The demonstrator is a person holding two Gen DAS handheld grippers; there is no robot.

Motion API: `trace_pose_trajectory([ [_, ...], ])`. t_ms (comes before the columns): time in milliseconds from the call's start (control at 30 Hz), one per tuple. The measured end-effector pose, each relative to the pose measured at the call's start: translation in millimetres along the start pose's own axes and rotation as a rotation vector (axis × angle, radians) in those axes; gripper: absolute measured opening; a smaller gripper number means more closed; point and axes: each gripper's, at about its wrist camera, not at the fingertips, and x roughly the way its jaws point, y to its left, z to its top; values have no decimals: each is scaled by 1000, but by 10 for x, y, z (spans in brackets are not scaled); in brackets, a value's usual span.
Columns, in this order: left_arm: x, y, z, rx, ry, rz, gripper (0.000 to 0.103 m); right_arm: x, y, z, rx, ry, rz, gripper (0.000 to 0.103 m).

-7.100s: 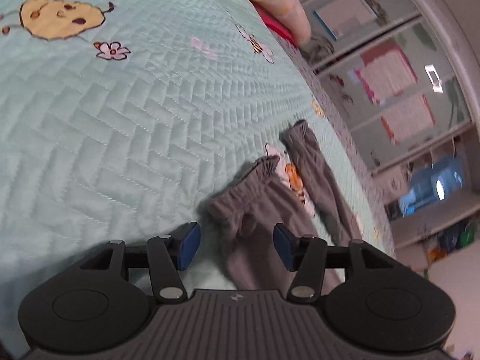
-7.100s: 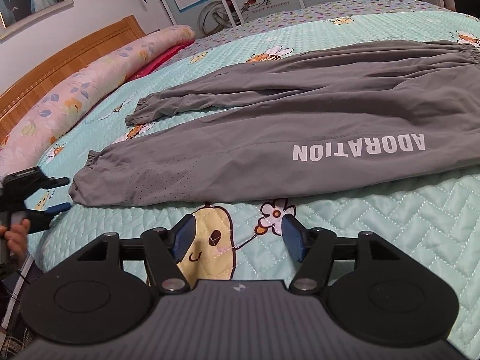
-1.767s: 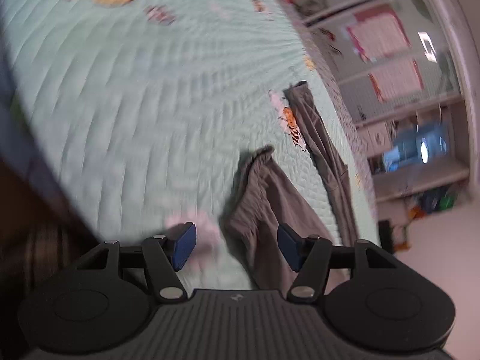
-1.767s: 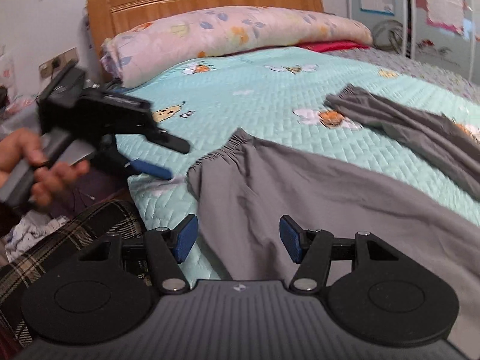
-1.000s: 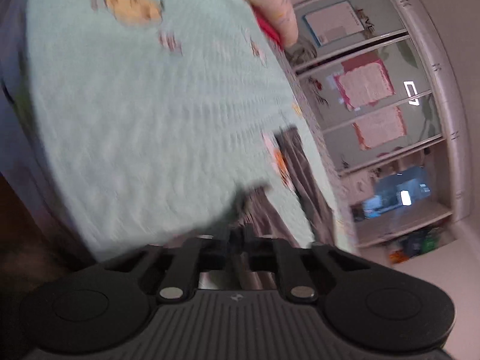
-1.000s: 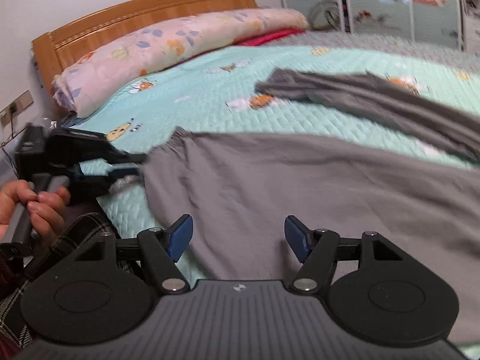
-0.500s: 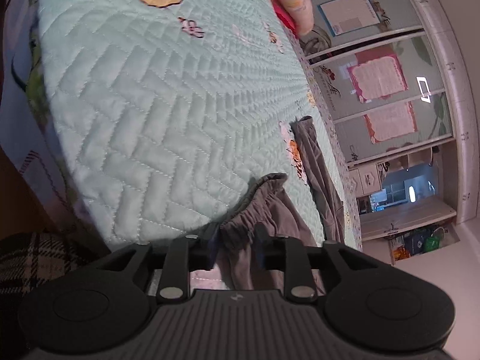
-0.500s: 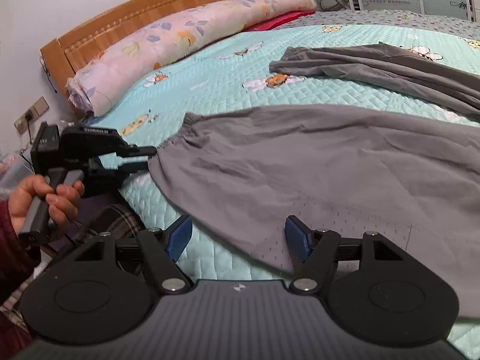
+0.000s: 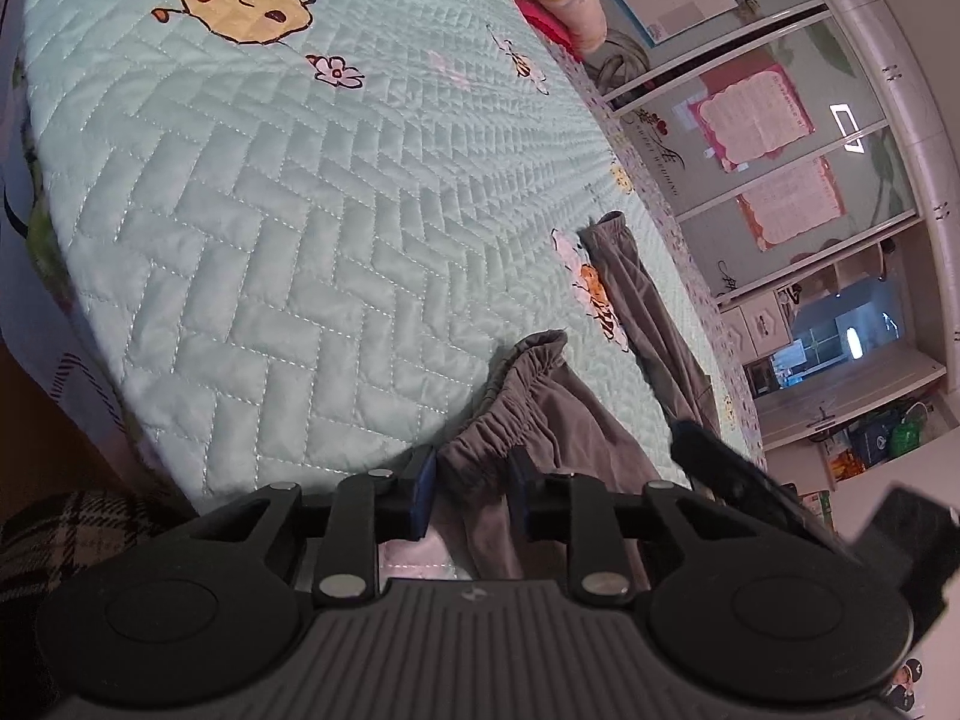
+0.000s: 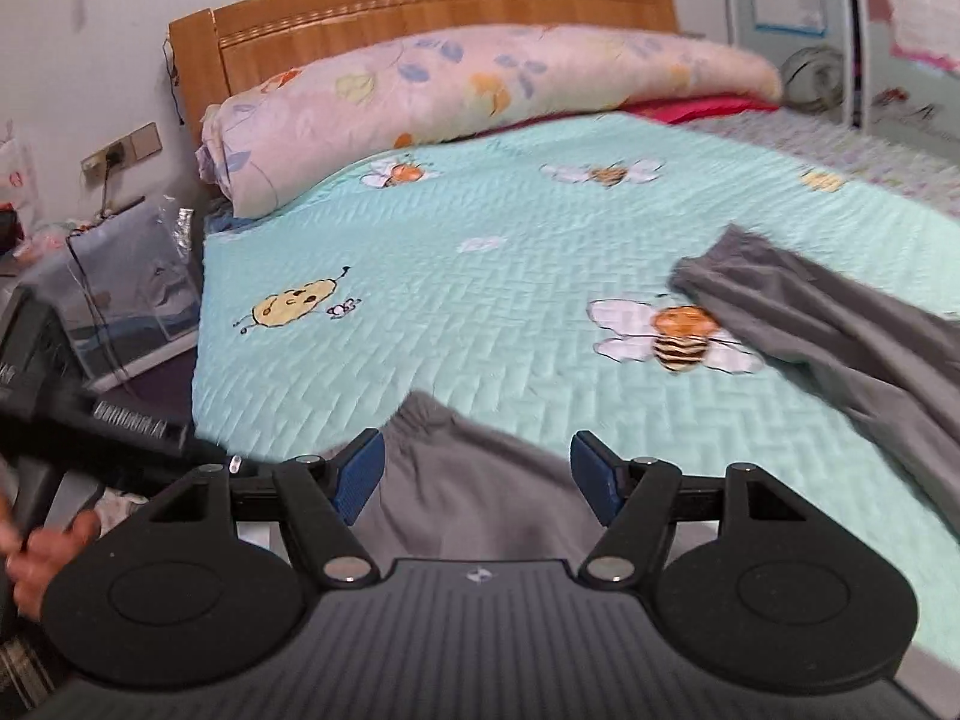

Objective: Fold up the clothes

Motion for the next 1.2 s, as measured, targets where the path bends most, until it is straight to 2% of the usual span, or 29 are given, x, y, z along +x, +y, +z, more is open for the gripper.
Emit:
trace_pose_trajectory([
  [333, -1, 48, -4, 17, 8, -12, 23, 541, -158, 324, -43, 110, 207, 69],
  [467, -2, 25, -16, 84, 7, -5, 16, 825, -112, 319, -86, 228, 269, 64],
  [533, 0, 9, -23, 119, 6, 0, 14, 960, -68, 284, -124, 290, 273, 56],
  [567, 1, 11, -15, 120, 4, -2, 13, 988, -48, 271, -129, 304, 287, 47],
  [633, 1, 15, 1, 121, -2, -7, 11, 999, 7, 271, -137, 316, 313, 8],
  [667, 2, 17, 9, 121, -5, -9, 10, 997, 48, 272, -156, 323, 305, 6],
  [767, -46, -13, 141, 138, -54, -21, 9, 956, 153, 356, -194, 291, 274, 5],
  [900, -264, -85, 471, 177, -177, -25, 8, 956, 162, 680, -158, 172, 278, 5],
  [967, -303, -89, 613, 205, -207, 19, 8, 1047, 202, 807, -151, 126, 272, 6],
  [1033, -197, -62, 721, 224, -151, 78, 9, 1221, 242, 871, -148, 111, 249, 11],
  [1100, -65, 27, 773, 192, -80, 132, 11, 1387, 259, 840, -154, 116, 185, 26],
  [1133, -33, 82, 779, 165, -62, 157, 13, 1432, 267, 812, -158, 114, 138, 28],
  [1200, -102, 166, 747, 111, -101, 172, 14, 1292, 237, 765, -131, 69, 70, 30],
])
